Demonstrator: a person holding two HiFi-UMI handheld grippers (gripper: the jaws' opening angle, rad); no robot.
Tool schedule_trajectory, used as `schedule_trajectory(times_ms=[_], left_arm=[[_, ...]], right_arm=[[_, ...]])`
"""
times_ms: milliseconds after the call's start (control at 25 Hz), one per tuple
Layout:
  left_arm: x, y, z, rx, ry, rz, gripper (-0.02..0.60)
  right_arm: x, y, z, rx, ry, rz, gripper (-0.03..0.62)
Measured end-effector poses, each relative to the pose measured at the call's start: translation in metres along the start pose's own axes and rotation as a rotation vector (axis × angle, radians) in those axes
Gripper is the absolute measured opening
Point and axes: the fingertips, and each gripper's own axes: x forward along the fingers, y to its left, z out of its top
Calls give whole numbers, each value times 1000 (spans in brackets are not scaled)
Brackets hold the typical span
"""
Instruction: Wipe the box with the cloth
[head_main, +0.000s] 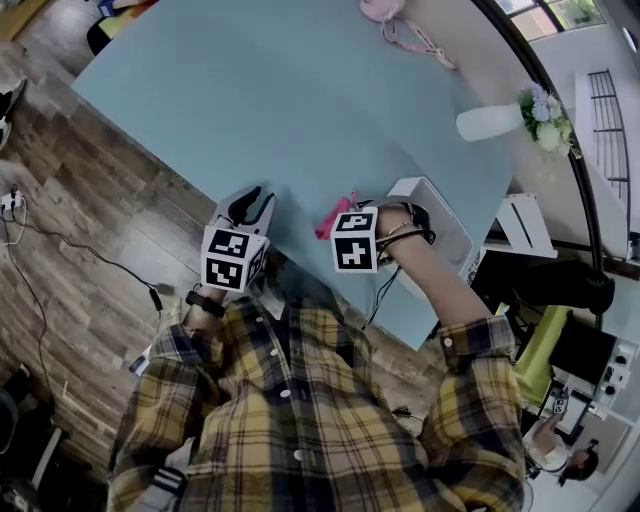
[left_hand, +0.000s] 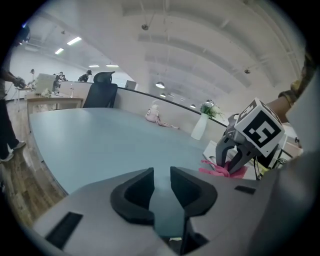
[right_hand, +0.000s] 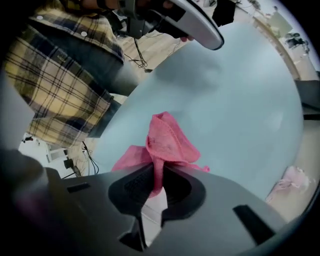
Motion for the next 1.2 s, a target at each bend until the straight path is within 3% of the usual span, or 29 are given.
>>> schedule_trajectory(times_ms=[200,640,1200], left_arm=[[1,0,3,11,-1,9,95],[22,-18,5,35,30,-22,94],[47,-40,10,64,60,-51,94]], right_arm=[[1,-18,-13,-32,34,5,41],[4,-60,-57,9,32,0,41],[19,-123,-119,214,30,-89,41]])
